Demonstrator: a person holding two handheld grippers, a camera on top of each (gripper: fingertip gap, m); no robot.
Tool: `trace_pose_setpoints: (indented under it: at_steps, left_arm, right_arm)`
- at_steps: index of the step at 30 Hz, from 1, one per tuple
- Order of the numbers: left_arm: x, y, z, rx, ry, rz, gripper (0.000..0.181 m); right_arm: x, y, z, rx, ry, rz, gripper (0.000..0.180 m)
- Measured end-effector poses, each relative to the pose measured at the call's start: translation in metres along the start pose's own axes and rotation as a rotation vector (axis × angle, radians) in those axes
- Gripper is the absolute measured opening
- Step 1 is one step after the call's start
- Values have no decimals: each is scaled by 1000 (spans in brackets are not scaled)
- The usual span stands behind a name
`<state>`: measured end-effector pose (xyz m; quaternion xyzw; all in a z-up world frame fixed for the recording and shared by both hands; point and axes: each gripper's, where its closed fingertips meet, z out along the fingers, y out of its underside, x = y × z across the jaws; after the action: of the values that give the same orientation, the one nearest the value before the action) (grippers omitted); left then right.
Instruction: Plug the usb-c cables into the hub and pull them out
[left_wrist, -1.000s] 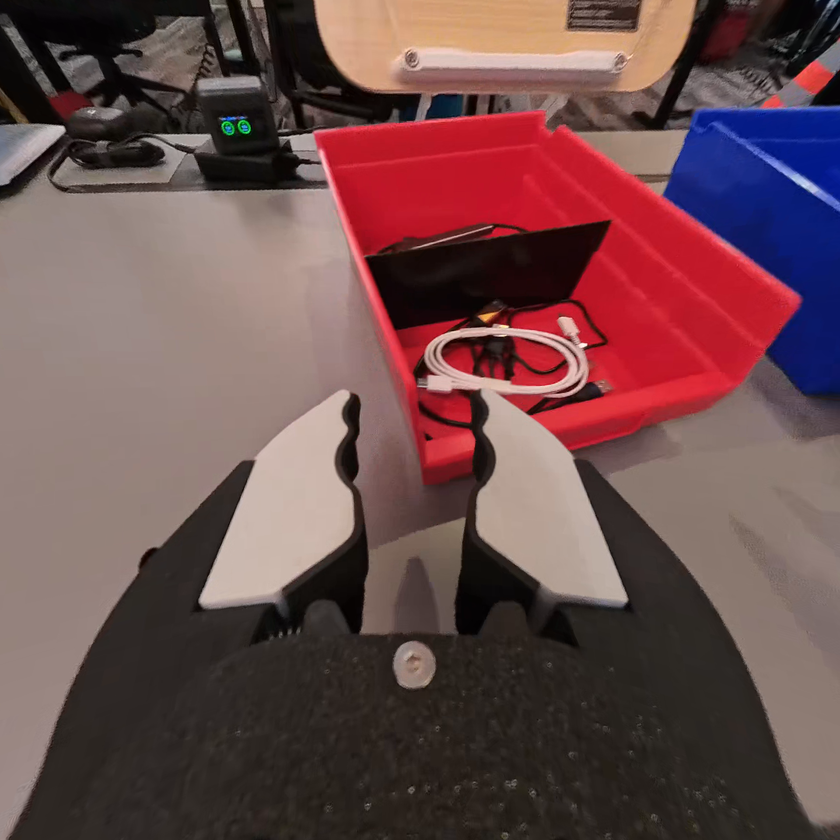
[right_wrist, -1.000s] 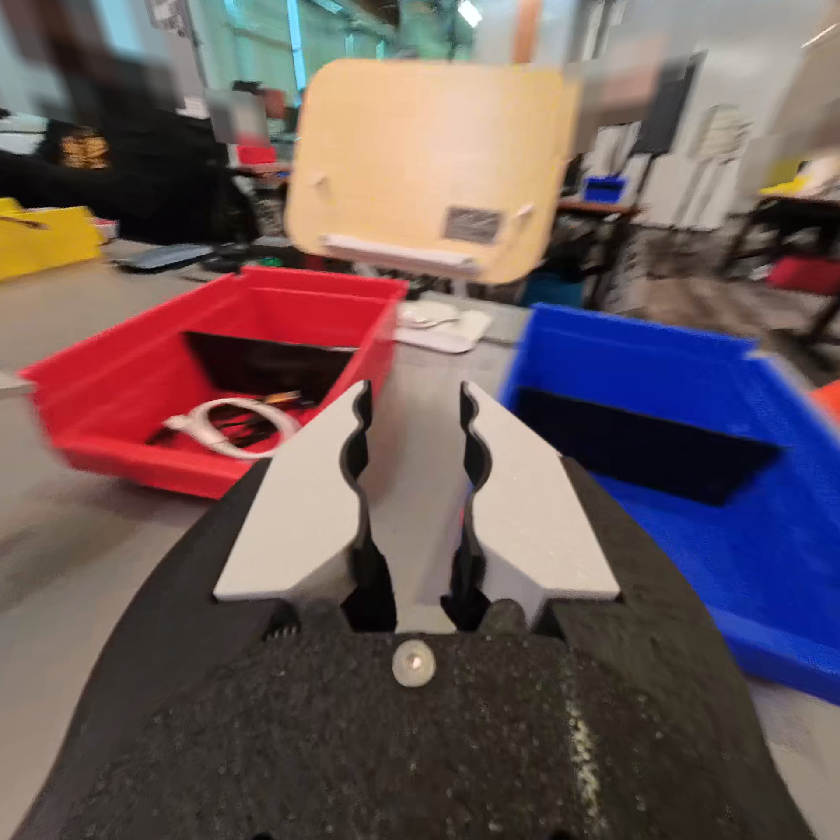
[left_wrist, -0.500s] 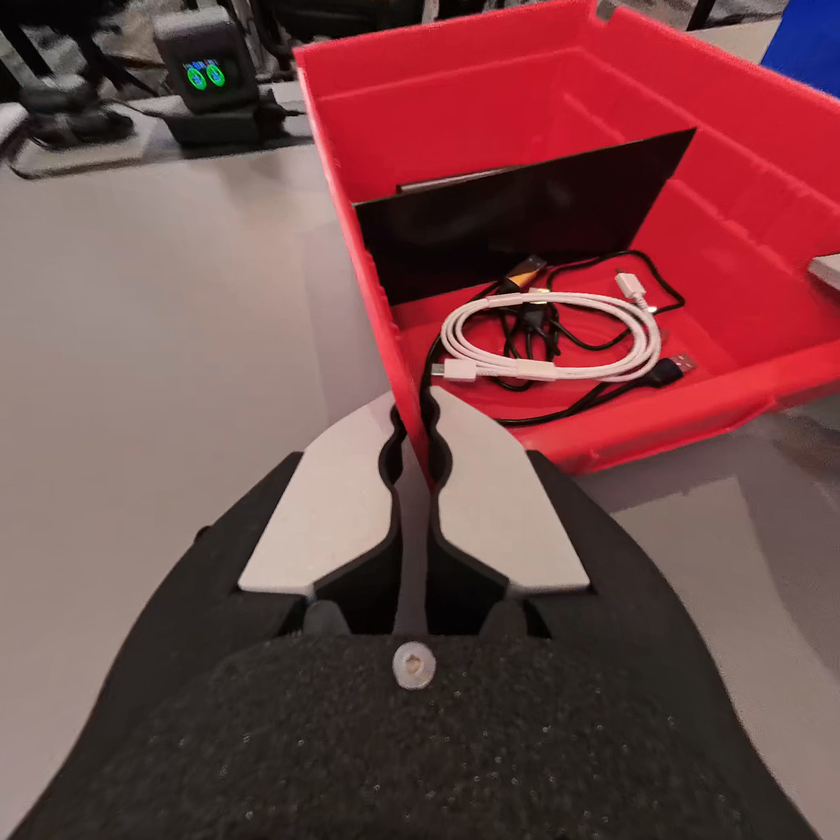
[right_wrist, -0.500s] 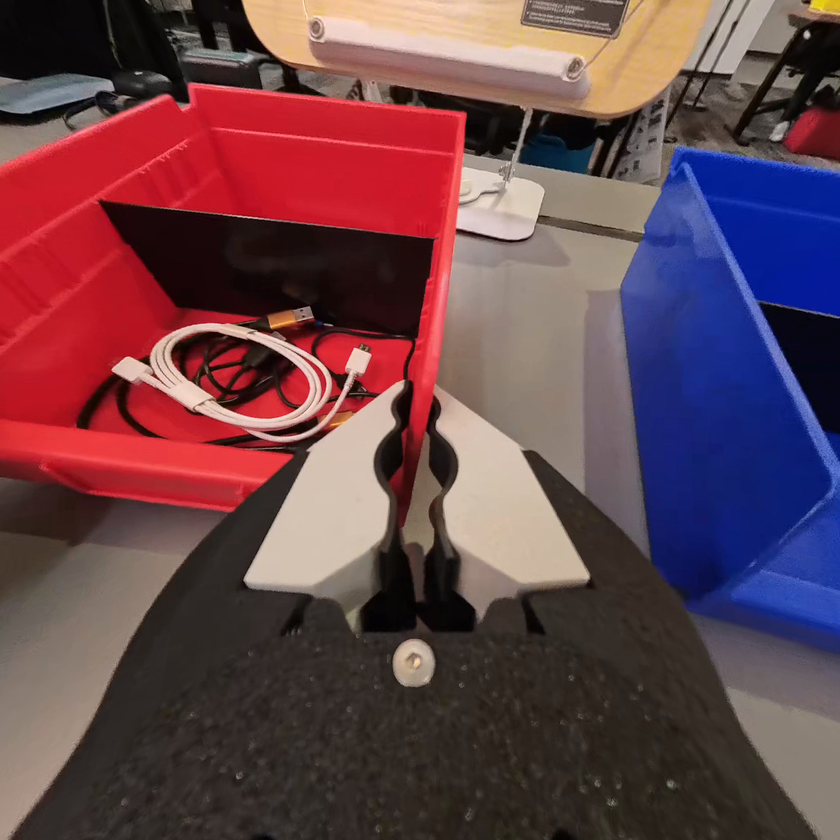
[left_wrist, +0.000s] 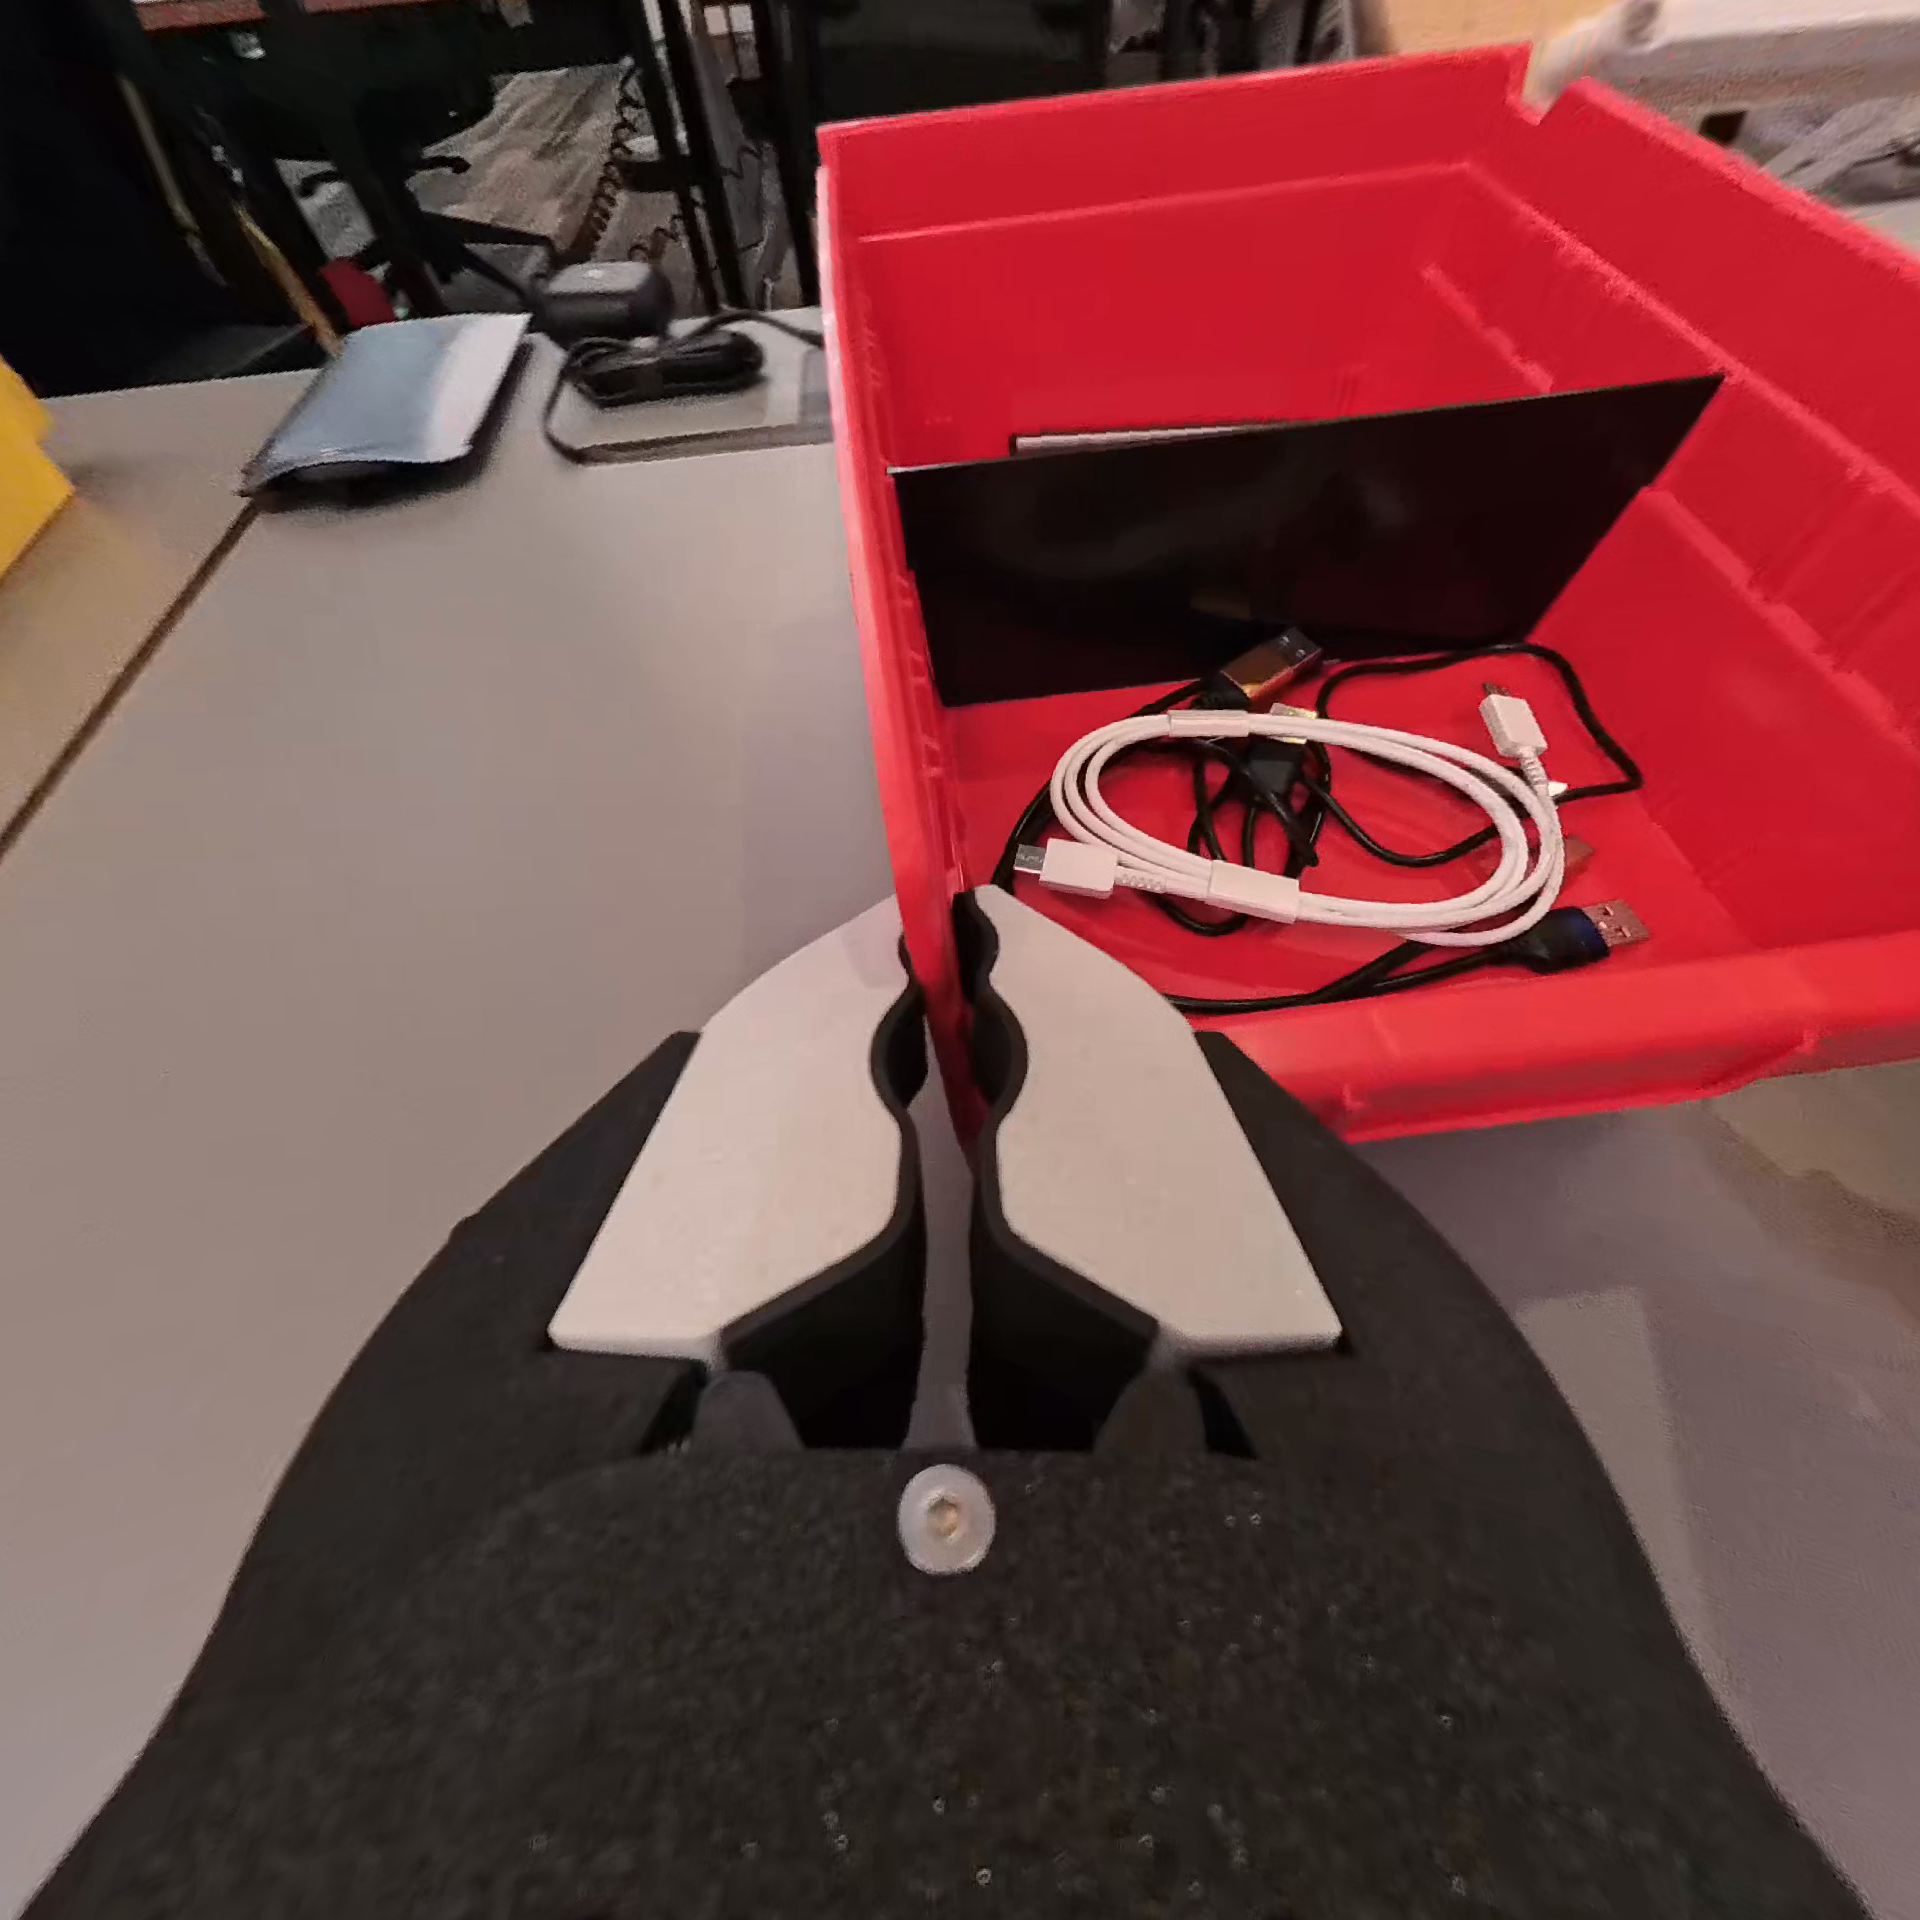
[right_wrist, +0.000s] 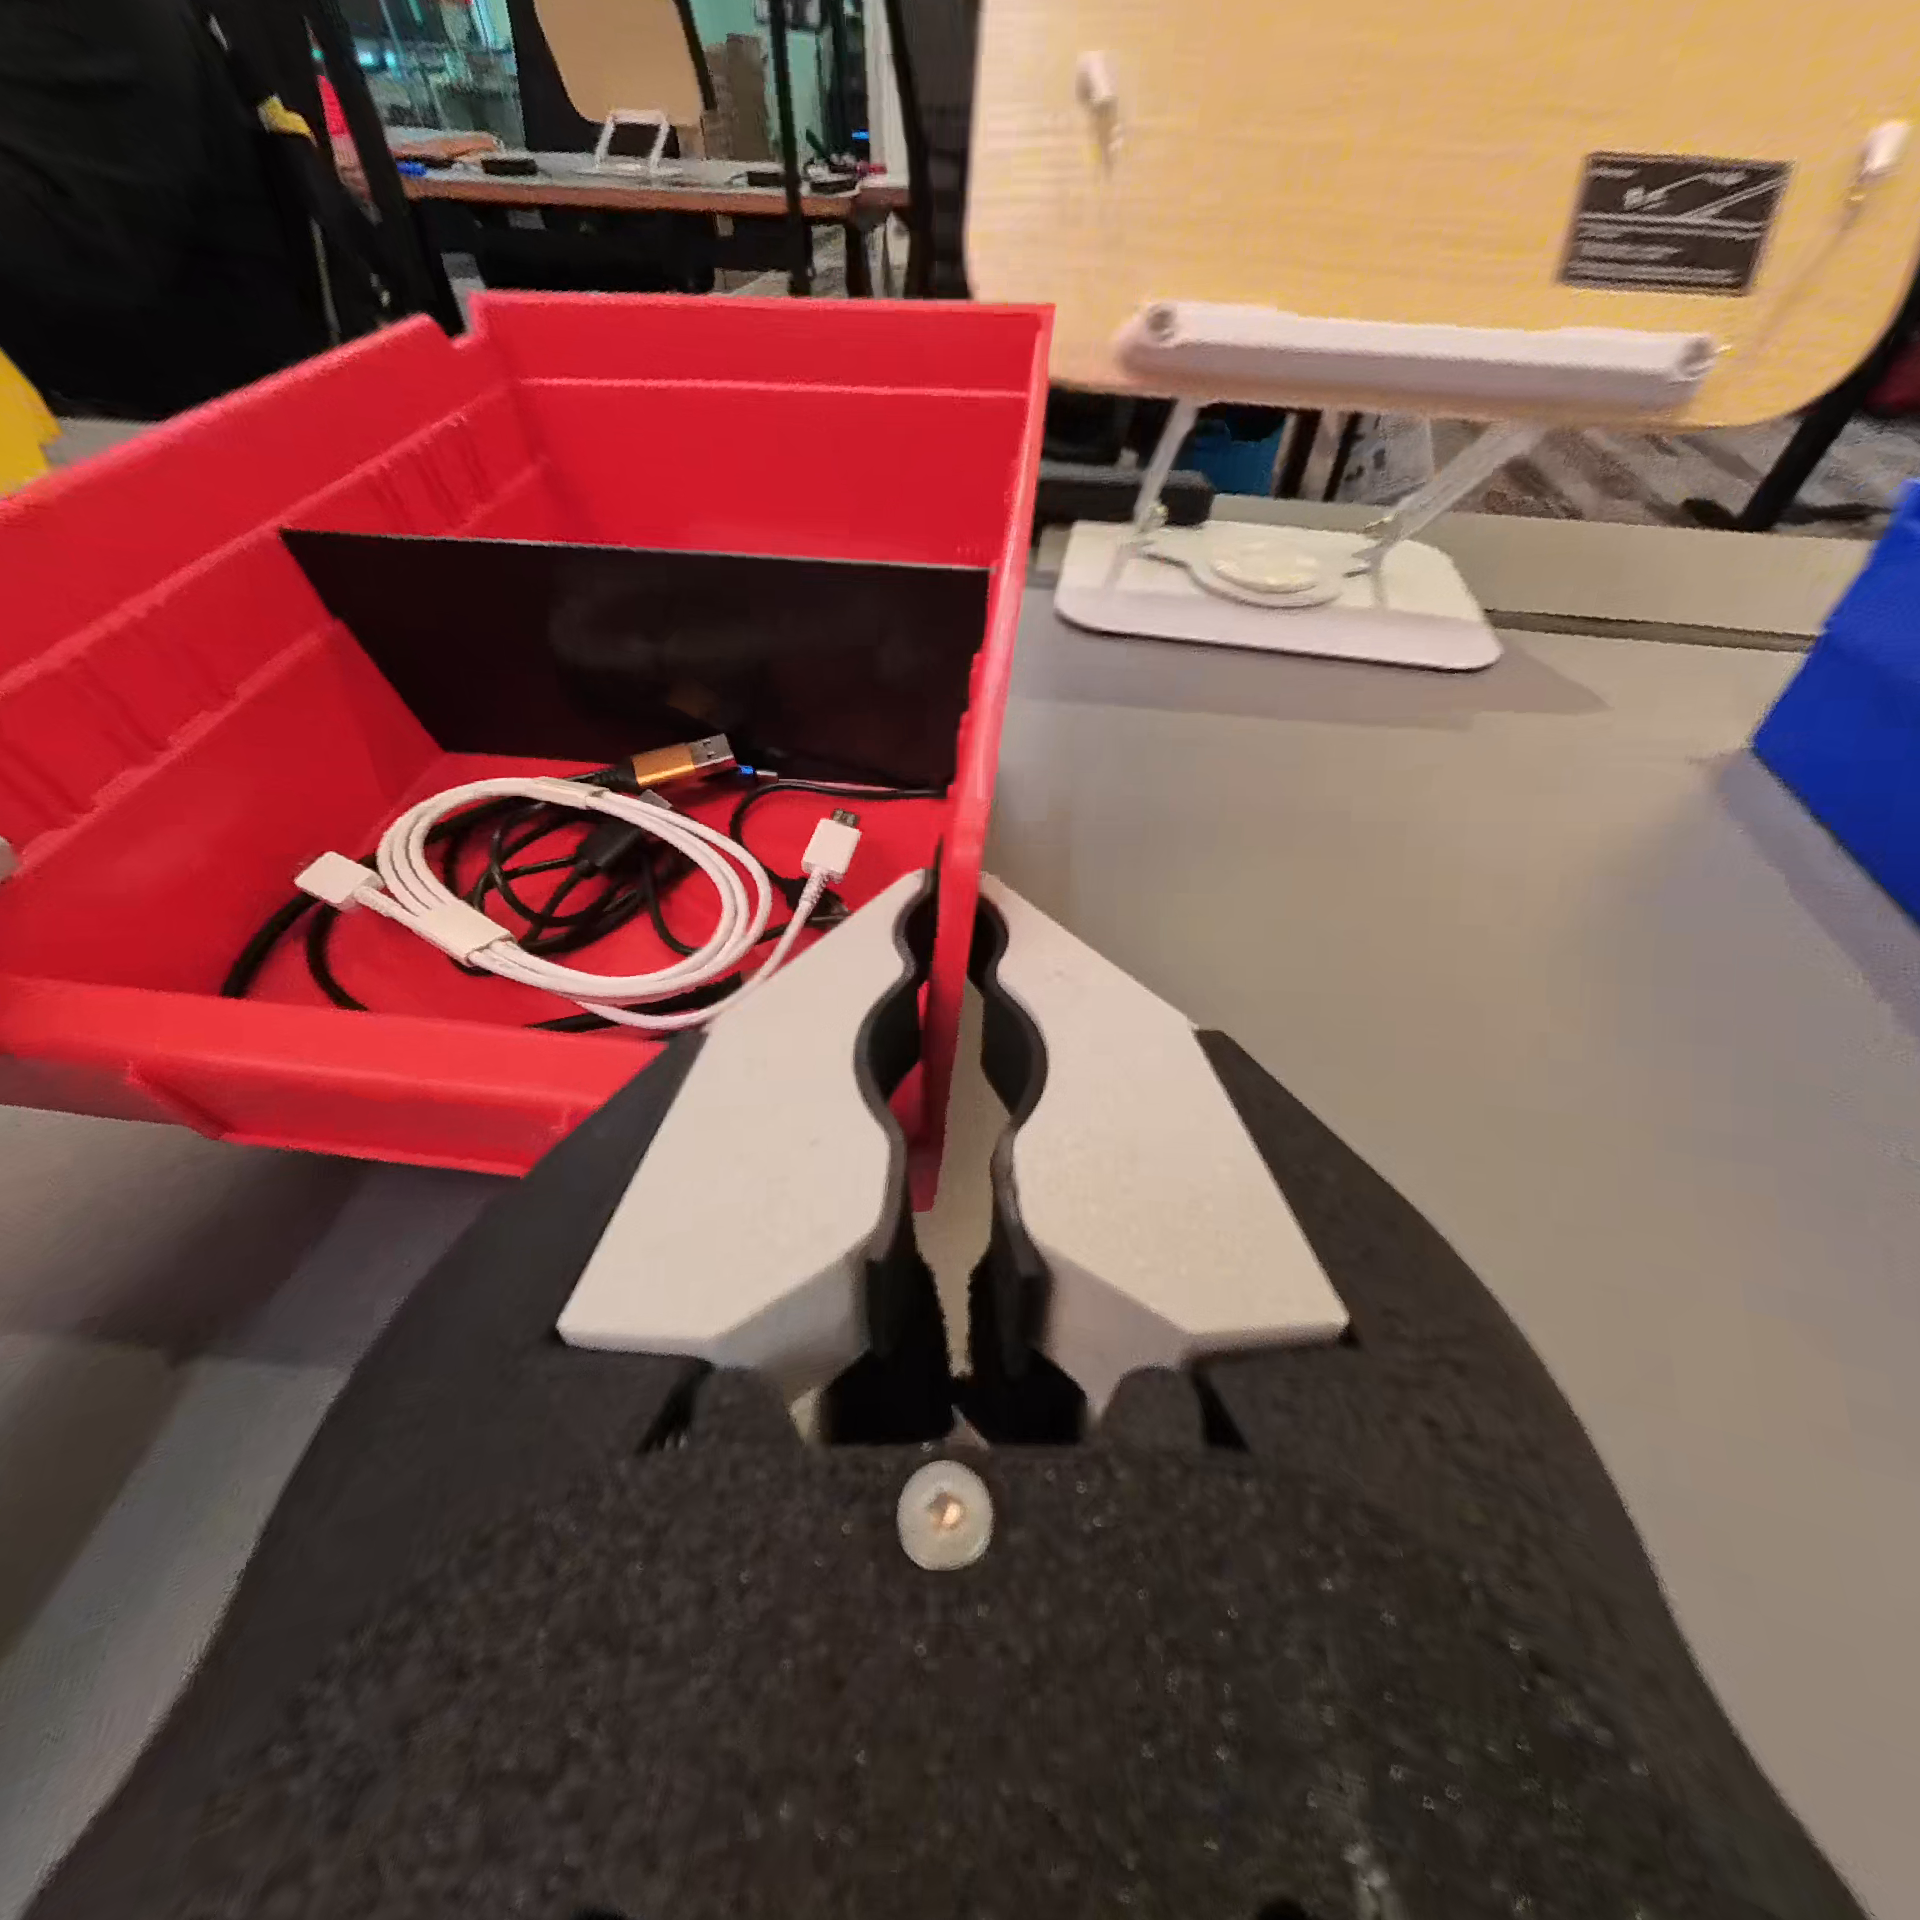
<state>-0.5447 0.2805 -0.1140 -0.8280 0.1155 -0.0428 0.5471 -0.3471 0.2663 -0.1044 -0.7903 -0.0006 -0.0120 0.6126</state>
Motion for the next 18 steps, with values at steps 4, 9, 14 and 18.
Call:
trace_pose_setpoints:
  at_steps: [4, 9, 14, 18]
  left_arm:
    - [-28, 15, 10, -38, -19, -29, 2]
    - [-39, 20, 21, -18, -35, -147, 2]
    - [-48, 13, 11, 35, -82, -190, 17]
    - [-48, 0, -10, 100, -99, -217, 27]
  right_arm:
    - [-30, 11, 21, -44, -32, -37, 3]
    - [-44, 22, 29, -83, -160, -26, 8]
    - [-50, 15, 2, -107, -383, -15, 19]
    - [-28, -7, -42, -29, -560, -70, 28]
